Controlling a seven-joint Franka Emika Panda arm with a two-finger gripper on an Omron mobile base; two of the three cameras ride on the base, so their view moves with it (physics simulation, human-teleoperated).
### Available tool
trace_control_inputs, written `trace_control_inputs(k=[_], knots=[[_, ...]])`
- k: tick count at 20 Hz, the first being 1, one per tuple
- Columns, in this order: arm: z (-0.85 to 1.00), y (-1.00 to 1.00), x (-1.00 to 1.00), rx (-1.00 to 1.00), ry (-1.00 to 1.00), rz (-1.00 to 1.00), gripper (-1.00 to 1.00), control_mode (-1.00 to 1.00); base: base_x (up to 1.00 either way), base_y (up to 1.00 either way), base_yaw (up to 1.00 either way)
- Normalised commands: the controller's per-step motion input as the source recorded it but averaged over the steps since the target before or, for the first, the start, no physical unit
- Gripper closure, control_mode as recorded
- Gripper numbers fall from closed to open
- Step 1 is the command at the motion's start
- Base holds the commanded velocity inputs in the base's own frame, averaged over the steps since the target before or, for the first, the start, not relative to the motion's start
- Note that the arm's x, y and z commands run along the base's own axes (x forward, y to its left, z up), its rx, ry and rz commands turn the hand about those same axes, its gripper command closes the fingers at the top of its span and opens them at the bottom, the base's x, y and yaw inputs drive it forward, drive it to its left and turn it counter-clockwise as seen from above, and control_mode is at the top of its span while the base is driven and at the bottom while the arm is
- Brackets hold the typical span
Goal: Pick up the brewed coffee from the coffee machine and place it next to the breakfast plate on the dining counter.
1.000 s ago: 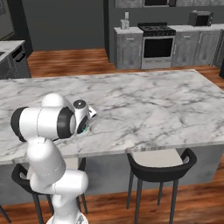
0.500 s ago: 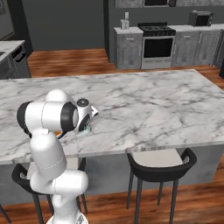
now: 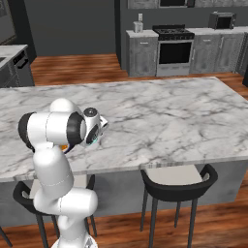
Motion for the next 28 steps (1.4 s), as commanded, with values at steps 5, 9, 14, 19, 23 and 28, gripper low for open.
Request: trace_control_inputs(k=[5, 9, 14, 19, 23, 28], knots=[[0.02, 0.01, 0.00, 0.00, -0.08, 0.00, -1.00, -1.00, 0.00, 0.00, 0.00], [0.13, -0.02, -0.10, 0.00, -0.06, 0.02, -1.00, -1.00, 0.00, 0.00, 0.00], [0.38, -0.14, -0.50, 0.00, -0.04, 0.06, -1.00, -1.00, 0.00, 0.00, 0.00], [0.71, -0.12, -0.55, 0.01, -0.08, 0.06, -1.00, -1.00, 0.00, 0.00, 0.00], [1.00, -0.19, -0.21, 0.04, -0.11, 0.00, -1.00, -1.00, 0.00, 0.00, 0.00], [1.00, -0.35, -0.02, 0.07, -0.04, 0.00, -1.00, -1.00, 0.00, 0.00, 0.00]])
